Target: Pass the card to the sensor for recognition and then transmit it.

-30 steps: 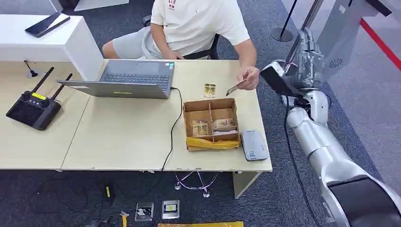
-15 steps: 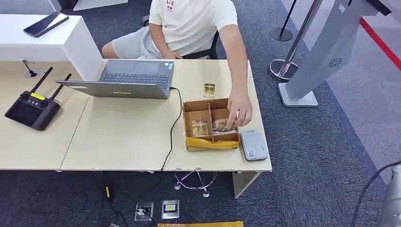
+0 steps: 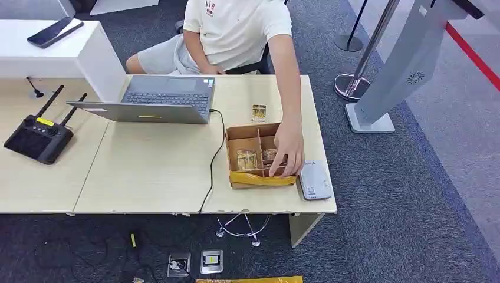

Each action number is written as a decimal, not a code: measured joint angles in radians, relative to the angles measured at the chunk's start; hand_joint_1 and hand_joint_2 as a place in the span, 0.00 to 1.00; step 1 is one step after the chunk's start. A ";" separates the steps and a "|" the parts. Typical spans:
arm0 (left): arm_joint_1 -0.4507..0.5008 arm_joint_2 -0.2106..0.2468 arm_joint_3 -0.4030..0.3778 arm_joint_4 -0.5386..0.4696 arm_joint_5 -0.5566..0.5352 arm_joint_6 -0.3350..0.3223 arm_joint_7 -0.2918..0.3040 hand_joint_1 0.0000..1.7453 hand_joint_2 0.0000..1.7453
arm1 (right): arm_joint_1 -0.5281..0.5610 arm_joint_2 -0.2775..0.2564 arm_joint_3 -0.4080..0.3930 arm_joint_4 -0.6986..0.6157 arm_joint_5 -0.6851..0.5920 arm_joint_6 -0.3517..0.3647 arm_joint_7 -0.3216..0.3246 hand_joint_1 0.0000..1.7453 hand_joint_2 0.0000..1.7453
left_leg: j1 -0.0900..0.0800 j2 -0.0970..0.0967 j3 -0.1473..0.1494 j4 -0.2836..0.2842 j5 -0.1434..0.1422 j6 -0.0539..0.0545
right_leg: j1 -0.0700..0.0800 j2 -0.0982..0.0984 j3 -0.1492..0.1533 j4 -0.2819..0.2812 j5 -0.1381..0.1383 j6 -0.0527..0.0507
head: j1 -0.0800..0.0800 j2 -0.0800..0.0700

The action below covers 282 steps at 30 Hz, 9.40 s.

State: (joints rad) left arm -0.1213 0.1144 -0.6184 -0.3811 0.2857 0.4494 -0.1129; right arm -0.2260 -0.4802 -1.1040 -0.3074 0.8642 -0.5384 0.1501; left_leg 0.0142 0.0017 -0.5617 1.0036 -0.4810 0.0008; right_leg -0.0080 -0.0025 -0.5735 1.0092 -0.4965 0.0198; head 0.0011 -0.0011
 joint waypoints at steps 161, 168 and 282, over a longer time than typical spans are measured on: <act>-0.022 0.084 -0.060 -0.172 -0.081 -0.053 0.146 0.00 0.00 | 0.054 0.197 0.231 0.119 0.342 0.676 0.078 0.00 1.00 | -0.001 0.000 0.002 0.000 0.000 0.000 | -0.001 0.002 0.001 0.000 0.000 0.000 | 0.000 0.000; -0.026 0.084 -0.068 -0.167 -0.087 -0.052 0.146 0.00 0.00 | 0.055 0.201 0.231 0.120 0.337 0.670 0.079 0.00 1.00 | -0.001 0.000 0.002 0.000 0.000 0.000 | -0.001 0.002 0.001 0.000 0.000 0.000 | 0.000 0.000; -0.012 0.080 -0.084 -0.187 -0.107 -0.051 0.171 0.00 0.00 | 0.056 0.198 0.232 0.121 0.335 0.683 0.091 0.00 1.00 | -0.001 0.000 0.002 0.000 0.000 0.000 | -0.001 0.002 0.001 0.000 0.000 0.000 | 0.000 0.000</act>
State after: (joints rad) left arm -0.1329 0.1942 -0.7027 -0.5676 0.1789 0.3979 0.0584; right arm -0.1700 -0.2827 -0.8724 -0.1862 1.1990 0.1450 0.2415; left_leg 0.0137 0.0019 -0.5599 1.0037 -0.4807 0.0007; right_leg -0.0087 -0.0009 -0.5725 1.0095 -0.4965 0.0198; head 0.0015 -0.0011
